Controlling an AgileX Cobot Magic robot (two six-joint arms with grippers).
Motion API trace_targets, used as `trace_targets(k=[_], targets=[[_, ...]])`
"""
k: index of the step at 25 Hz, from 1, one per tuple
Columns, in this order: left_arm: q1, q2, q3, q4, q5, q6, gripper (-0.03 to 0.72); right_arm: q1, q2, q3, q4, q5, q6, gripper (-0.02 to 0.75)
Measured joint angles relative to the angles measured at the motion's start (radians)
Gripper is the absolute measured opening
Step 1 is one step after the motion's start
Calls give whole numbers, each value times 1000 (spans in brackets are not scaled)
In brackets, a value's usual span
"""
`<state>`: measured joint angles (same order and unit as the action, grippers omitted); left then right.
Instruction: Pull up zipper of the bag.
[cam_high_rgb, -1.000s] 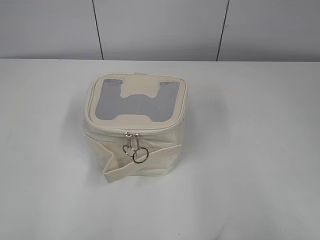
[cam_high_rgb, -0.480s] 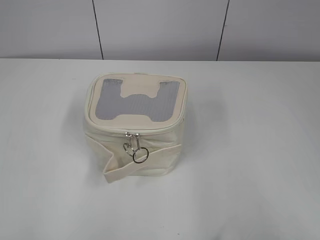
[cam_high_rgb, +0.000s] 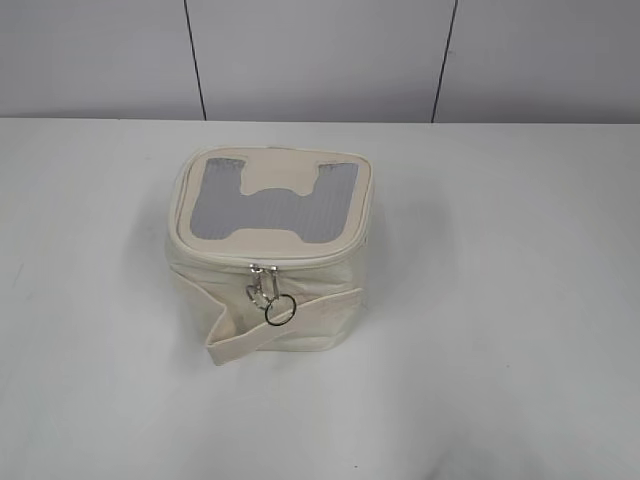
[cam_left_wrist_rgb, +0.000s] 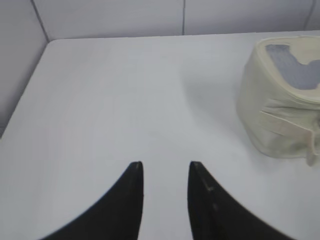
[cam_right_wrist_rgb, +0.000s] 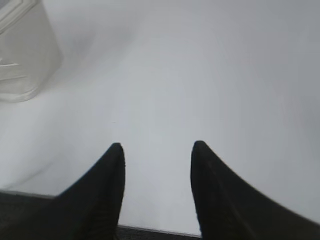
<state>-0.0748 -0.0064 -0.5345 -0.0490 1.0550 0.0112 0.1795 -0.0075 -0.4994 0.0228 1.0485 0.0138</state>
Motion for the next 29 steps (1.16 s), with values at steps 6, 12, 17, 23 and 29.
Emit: trace_targets(k=[6, 12, 17, 23, 29], targets=[[55, 0, 0, 0, 0, 0, 236, -140, 0, 0, 0, -1, 0, 352], [55, 0, 0, 0, 0, 0, 236, -144, 0, 0, 0, -1, 0, 352], [55, 0, 0, 0, 0, 0, 236, -144, 0, 0, 0, -1, 1, 352], [55, 0, 0, 0, 0, 0, 236, -144, 0, 0, 0, -1, 1, 352], [55, 0, 0, 0, 0, 0, 236, -144, 0, 0, 0, -1, 1, 352]])
